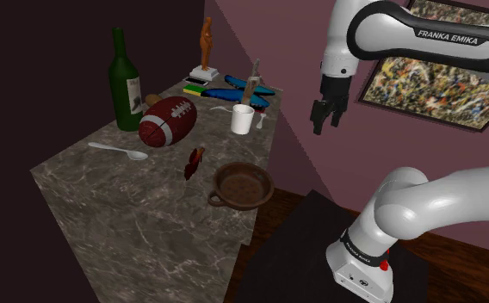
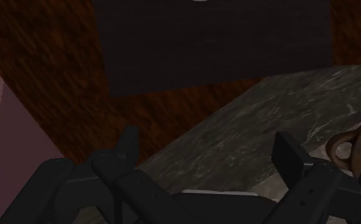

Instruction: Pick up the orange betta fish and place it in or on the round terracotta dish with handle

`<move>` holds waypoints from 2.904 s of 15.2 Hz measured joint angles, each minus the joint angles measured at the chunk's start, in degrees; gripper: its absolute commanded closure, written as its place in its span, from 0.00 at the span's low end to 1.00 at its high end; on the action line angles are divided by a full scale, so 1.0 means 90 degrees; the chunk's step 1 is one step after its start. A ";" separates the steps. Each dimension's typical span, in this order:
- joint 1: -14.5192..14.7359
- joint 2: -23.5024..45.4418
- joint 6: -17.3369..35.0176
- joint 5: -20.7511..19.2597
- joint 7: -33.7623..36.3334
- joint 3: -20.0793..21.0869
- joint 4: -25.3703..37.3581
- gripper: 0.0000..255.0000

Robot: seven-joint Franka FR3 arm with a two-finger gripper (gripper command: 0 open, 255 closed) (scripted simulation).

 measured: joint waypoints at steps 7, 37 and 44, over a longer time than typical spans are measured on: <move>0.0031 0.0135 0.0554 0.0699 0.1359 0.0741 -0.0196 0.00; -0.0477 0.5116 0.3741 -0.0011 0.8921 0.4096 0.2741 0.00; -0.0463 0.5255 0.3994 -0.0113 0.9000 0.4095 0.2601 0.00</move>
